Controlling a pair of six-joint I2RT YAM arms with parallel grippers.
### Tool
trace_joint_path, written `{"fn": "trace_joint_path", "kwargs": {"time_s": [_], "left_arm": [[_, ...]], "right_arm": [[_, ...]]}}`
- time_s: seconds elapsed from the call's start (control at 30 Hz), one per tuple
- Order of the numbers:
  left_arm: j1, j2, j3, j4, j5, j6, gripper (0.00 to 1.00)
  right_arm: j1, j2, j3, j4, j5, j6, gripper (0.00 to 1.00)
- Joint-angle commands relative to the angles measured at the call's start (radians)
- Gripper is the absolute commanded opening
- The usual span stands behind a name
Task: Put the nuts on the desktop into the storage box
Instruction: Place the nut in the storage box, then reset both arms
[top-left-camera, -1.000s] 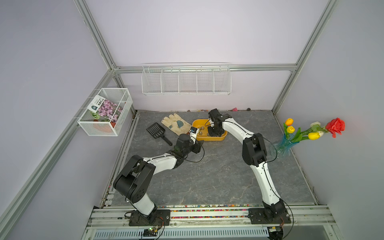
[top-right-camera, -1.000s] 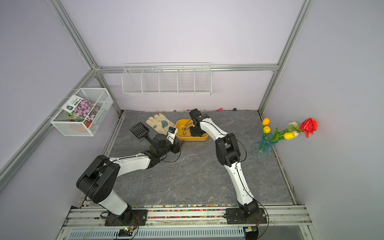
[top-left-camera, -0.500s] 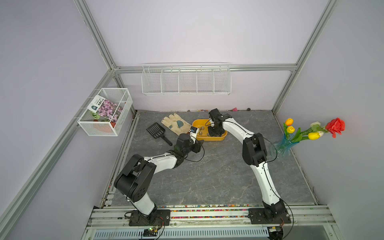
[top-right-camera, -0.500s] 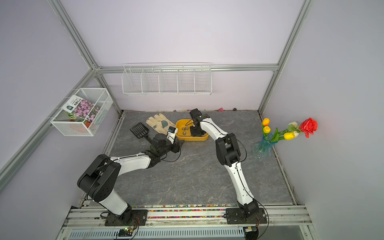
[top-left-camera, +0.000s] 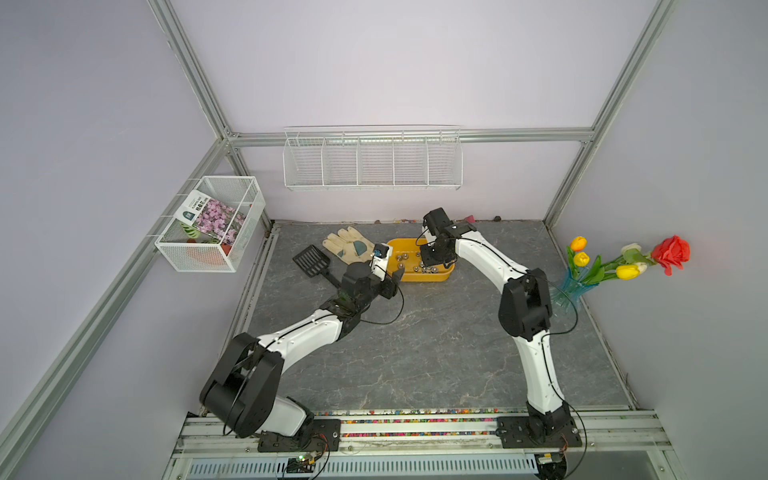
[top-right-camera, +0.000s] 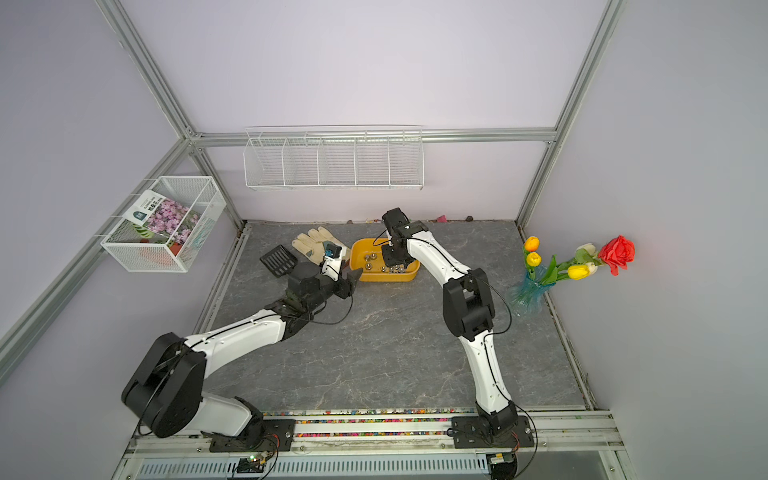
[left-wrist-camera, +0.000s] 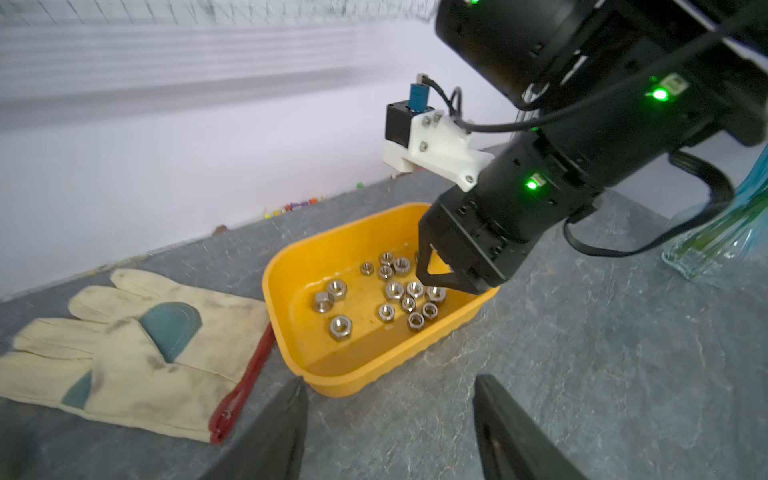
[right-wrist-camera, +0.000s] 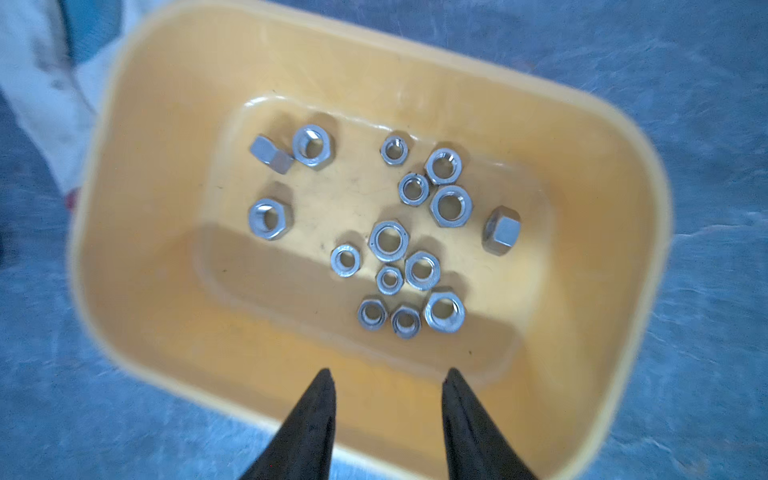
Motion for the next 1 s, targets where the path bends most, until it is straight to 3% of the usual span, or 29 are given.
{"fn": "trace_joint_path", "kwargs": {"time_s": [0.0, 0.23, 0.37, 0.43, 0.53, 0.63, 0.83, 0.97], "left_arm": [[0.044, -0.064, -0.030, -0.045, -0.055, 0.047, 0.66], [0.280, -0.207, -0.139, -0.021, -0.081, 0.022, 0.66], [0.464, -0.246, -0.246, 0.063, -0.091, -0.041, 0.66], [0.526, -0.238, -0.301, 0.124, -0.153, -0.058, 0.66], [0.574, -0.185, -0.329, 0.165, -0.206, -0.063, 0.66], [0.590, -0.108, -0.308, 0.165, -0.178, -0.064, 0.67], [0.620, 0.000, -0.294, 0.212, -0.090, -0.082, 0.67], [0.628, 0.057, -0.332, 0.314, -0.092, -0.094, 0.66]], "right_arm": [[0.015, -0.148, -0.094, 0.050, 0.030, -0.007, 0.48], [-0.016, -0.456, -0.493, 0.262, 0.219, -0.014, 0.68], [-0.136, -0.596, -0.732, 0.396, 0.263, -0.013, 0.72], [-0.209, -0.658, -0.863, 0.496, 0.279, -0.017, 0.73], [-0.298, -0.725, -1.077, 0.725, 0.305, -0.058, 0.73], [-0.356, -0.732, -1.276, 1.011, 0.284, -0.116, 0.73], [-0.383, -0.811, -1.368, 1.121, 0.212, -0.151, 0.72], [-0.385, -0.817, -1.448, 1.133, 0.255, -0.170, 0.72]]}}
